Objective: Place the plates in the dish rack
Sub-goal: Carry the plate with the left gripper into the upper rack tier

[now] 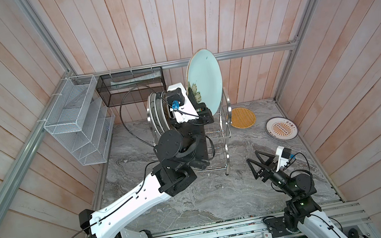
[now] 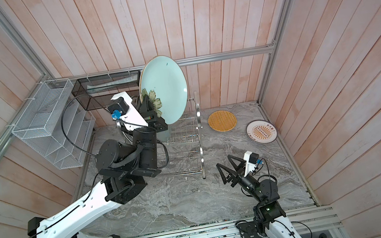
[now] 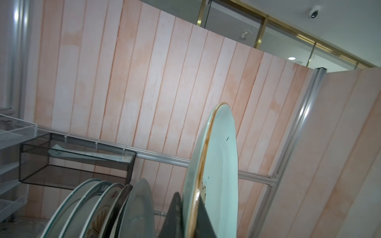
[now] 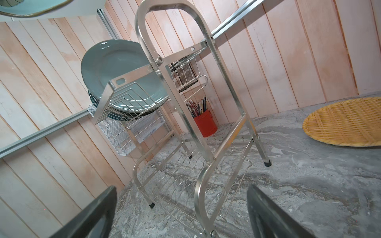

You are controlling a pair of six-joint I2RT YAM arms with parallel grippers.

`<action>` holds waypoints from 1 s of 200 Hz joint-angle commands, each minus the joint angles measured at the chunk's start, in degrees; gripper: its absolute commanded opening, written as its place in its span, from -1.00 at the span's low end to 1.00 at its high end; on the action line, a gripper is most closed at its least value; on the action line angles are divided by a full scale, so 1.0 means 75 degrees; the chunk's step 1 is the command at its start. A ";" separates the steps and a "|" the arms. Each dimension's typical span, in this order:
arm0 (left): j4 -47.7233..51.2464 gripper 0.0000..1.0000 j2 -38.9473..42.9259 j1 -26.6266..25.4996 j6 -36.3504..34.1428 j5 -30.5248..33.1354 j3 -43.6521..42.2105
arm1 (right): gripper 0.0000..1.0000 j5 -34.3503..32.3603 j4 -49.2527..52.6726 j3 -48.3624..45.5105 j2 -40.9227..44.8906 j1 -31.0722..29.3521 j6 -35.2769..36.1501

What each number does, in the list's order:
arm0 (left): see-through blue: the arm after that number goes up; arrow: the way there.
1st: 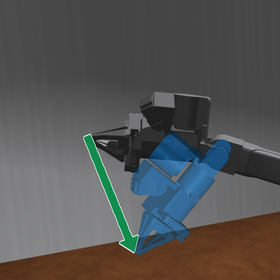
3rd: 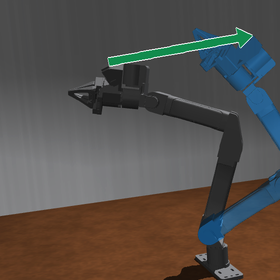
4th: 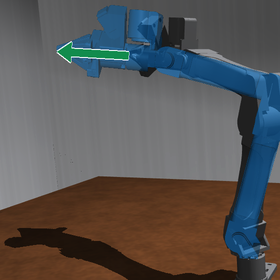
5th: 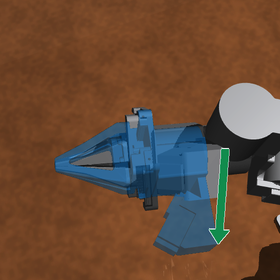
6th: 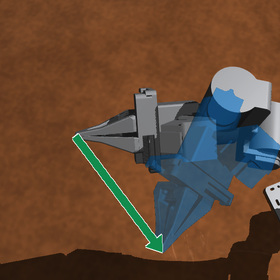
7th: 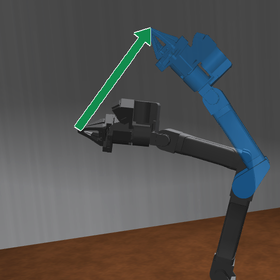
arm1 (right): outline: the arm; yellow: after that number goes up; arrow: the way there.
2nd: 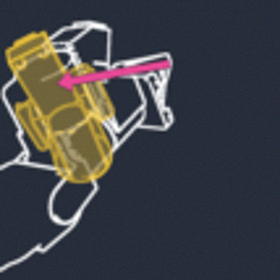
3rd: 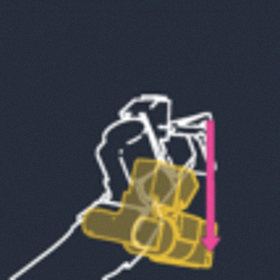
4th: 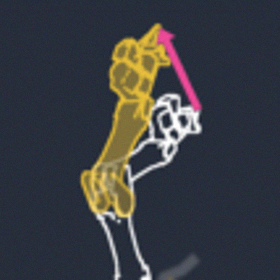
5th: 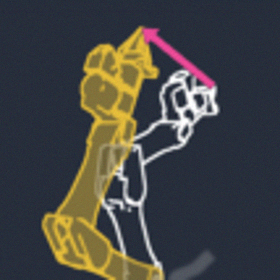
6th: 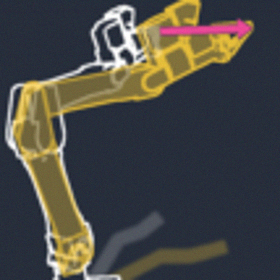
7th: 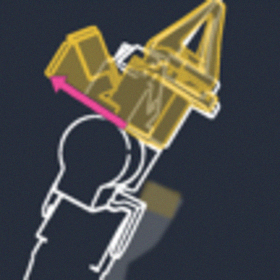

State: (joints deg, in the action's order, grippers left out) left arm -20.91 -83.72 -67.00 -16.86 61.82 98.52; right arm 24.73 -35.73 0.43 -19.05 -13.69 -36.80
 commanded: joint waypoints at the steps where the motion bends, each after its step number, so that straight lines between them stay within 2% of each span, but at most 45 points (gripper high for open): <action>1: -0.0058 -1.00 -0.0258 0.0107 -0.1019 0.0716 0.0778 | 0.96 0.0060 -0.0313 -0.0626 -0.0126 -0.0048 0.0078; 50: 0.1438 -1.00 -0.0813 0.0319 -0.1016 0.1194 0.1387 | 0.96 0.0563 -0.0726 -0.0631 -0.0008 -0.0374 0.0277; 79: 0.2617 -1.00 -0.1208 0.0355 -0.0626 0.1131 0.1813 | 0.96 0.0291 -0.0625 -0.0615 0.0102 -0.0832 0.0629; 107: 0.3112 -1.00 -0.1495 0.0486 -0.0457 0.1075 0.1972 | 0.96 0.0187 -0.0619 -0.0584 -0.0039 -0.1005 0.0749; 155: 0.5177 -1.00 -0.1899 0.0906 0.0728 0.0721 0.2836 | 0.96 0.0198 -0.0779 -0.0537 -0.0376 -0.1158 0.0851; 200: 0.6035 -1.00 -0.2061 0.1234 0.1371 0.0544 0.3046 | 0.96 0.0183 -0.0907 -0.0514 -0.0576 -0.1258 0.0910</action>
State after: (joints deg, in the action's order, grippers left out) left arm 22.26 -99.44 -58.92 -12.19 67.72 118.32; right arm 26.87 -39.53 0.38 -22.92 -22.52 -31.22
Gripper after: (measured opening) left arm 0.101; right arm 0.980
